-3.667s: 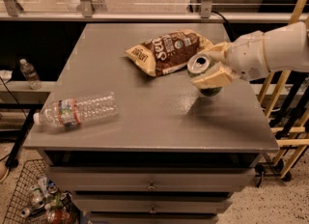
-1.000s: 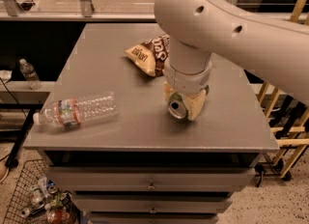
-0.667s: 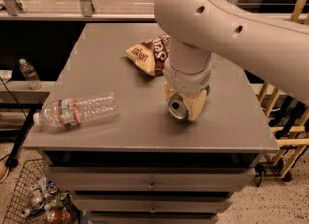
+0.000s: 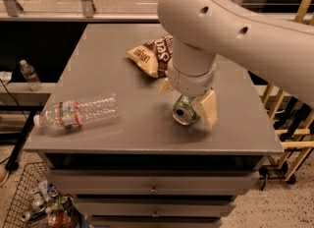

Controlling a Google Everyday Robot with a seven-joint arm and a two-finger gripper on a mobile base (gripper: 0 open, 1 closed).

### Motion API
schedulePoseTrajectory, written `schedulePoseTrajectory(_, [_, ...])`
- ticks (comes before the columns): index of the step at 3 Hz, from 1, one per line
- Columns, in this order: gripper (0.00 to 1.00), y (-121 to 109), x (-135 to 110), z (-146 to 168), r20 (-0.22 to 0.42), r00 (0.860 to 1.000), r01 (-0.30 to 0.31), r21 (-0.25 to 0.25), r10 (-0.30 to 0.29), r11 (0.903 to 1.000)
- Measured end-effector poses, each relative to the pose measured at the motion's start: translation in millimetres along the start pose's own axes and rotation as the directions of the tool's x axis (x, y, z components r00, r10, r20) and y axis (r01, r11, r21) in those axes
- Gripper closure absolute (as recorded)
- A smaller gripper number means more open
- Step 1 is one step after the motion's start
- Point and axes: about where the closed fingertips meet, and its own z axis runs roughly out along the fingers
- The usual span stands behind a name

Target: Knock green can over

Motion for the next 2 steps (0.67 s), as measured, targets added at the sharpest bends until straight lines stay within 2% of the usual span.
schedulePoseTrajectory(1, [0.00,0.1,7.0,-5.2,0.003,1.000,-0.009,0.003,0.009,1.0000])
schedulePoseTrajectory(2, [0.00,9.3,31.0,-17.9,0.018,0.998,-0.065,0.009,0.065,0.9978])
